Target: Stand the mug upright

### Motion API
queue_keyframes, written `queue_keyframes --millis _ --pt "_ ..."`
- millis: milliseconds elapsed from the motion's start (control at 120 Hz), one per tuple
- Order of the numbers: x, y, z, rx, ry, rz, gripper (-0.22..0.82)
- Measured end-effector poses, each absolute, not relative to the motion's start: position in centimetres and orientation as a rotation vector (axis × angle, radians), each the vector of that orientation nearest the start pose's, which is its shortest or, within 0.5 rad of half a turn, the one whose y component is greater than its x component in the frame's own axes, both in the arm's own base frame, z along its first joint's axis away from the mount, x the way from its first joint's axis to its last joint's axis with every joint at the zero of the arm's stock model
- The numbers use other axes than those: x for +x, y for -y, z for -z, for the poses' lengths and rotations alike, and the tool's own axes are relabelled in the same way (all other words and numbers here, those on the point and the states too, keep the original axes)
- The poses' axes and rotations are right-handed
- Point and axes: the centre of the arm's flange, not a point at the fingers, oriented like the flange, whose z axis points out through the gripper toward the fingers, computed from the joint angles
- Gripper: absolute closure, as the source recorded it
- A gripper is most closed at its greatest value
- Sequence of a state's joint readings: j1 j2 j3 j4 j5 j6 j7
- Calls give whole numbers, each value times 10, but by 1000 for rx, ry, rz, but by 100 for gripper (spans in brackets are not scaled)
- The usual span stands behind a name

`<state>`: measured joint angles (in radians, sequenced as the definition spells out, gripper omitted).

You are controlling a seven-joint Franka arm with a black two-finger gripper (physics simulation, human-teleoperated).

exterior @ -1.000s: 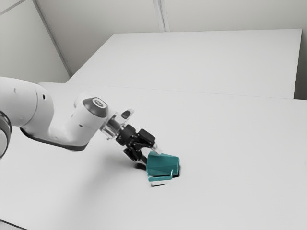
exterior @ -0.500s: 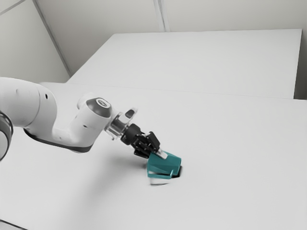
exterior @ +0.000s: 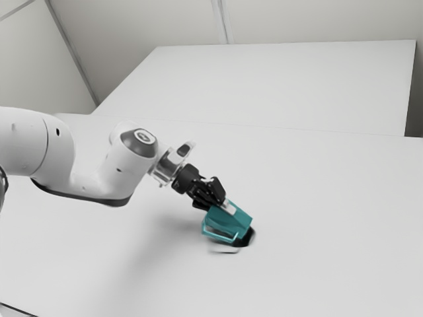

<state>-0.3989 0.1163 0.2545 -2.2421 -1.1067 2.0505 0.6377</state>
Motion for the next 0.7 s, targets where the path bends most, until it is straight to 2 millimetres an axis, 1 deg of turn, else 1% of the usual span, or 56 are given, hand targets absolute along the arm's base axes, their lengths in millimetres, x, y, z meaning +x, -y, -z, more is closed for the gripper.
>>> queue_keyframes --millis 150,258,342,492,550,700 --pt "519 116 -340 2336 192 15 78" --pt "522 103 -356 2420 267 -10 78" --pt "524 92 -365 2492 323 -22 78" --pt "540 74 -386 2632 447 -62 78" --pt "543 70 -390 2689 498 -59 78" --pt "544 67 -388 2823 614 -18 78"
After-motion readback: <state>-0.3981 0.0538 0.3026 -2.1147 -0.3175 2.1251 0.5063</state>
